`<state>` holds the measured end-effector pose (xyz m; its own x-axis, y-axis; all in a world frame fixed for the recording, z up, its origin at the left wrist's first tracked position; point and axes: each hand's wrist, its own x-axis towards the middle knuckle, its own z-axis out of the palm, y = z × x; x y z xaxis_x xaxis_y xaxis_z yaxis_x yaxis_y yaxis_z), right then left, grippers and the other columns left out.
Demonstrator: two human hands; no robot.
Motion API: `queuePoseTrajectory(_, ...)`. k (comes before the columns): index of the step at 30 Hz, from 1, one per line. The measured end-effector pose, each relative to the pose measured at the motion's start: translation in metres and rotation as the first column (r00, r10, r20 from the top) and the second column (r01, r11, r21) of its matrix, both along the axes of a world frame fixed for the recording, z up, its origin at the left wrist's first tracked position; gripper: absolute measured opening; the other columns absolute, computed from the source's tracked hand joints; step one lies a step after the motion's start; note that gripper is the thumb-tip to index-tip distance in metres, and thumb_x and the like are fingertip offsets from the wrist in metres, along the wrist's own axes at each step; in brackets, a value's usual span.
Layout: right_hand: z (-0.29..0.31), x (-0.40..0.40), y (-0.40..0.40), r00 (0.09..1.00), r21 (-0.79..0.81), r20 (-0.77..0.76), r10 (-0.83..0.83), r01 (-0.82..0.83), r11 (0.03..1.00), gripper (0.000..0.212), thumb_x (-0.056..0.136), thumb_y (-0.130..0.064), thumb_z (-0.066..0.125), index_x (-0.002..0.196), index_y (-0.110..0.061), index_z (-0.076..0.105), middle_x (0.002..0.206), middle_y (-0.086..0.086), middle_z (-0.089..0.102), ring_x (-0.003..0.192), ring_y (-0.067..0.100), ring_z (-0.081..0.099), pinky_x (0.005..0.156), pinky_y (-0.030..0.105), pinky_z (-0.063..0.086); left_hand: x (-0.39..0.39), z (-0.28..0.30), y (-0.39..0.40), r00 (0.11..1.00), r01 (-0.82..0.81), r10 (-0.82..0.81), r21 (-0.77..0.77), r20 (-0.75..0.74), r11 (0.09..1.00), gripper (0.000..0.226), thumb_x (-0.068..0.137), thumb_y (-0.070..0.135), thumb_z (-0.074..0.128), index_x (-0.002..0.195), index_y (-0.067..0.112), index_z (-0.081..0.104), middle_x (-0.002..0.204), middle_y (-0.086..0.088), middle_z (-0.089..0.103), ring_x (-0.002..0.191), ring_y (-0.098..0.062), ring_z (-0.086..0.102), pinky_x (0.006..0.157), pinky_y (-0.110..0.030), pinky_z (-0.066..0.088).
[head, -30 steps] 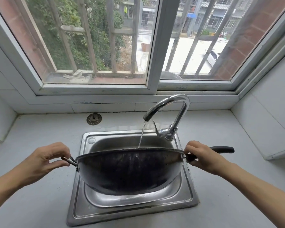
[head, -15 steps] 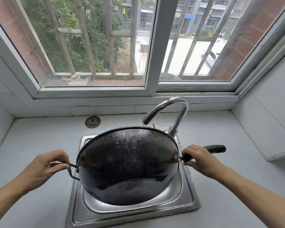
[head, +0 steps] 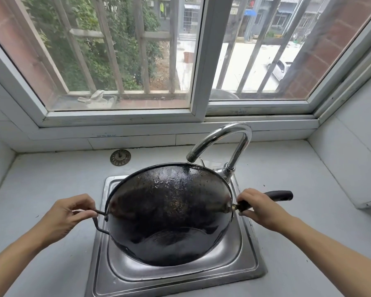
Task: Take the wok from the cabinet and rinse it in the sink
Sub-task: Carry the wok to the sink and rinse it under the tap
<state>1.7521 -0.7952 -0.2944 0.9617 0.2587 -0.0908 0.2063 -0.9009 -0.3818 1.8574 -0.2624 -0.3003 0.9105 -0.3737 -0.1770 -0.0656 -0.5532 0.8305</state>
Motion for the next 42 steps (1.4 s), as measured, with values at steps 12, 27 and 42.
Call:
queuePoseTrajectory(12,-0.013,0.0,-0.012,1.0,0.036,-0.013,-0.026,0.026,0.999,0.032,0.077,-0.019,0.079,0.092,-0.024,0.051,0.092,-0.017,0.047,0.087,0.008,0.05,0.076,0.026,0.045,0.004,0.0,-0.012,0.997,-0.067,0.067,-0.003,0.034,0.998,0.022,0.079,0.001,0.076,0.074,0.02,0.066,0.072,-0.003,0.068,0.074,-0.019,0.064,0.069,-0.021,0.047)
queuePoseTrajectory(27,-0.018,0.003,-0.01,0.997,0.061,-0.062,-0.036,0.04,0.997,0.033,0.076,-0.021,0.08,0.089,-0.027,0.05,0.09,-0.015,0.052,0.083,0.009,0.053,0.073,0.03,0.048,-0.004,0.002,-0.024,0.923,-0.138,0.143,-0.04,0.358,0.99,0.009,0.083,0.011,0.068,0.086,0.017,0.063,0.088,0.004,0.059,0.081,-0.014,0.061,0.078,-0.019,0.055)
queuePoseTrajectory(42,-0.016,0.007,-0.006,0.996,0.077,-0.087,-0.03,0.037,0.996,0.031,0.077,-0.022,0.079,0.094,-0.025,0.053,0.094,-0.017,0.051,0.086,0.007,0.055,0.076,0.027,0.049,-0.002,-0.013,-0.021,0.897,-0.142,0.134,-0.014,0.422,0.99,0.005,0.084,0.016,0.064,0.088,0.018,0.061,0.087,0.002,0.058,0.084,-0.013,0.06,0.078,-0.018,0.054)
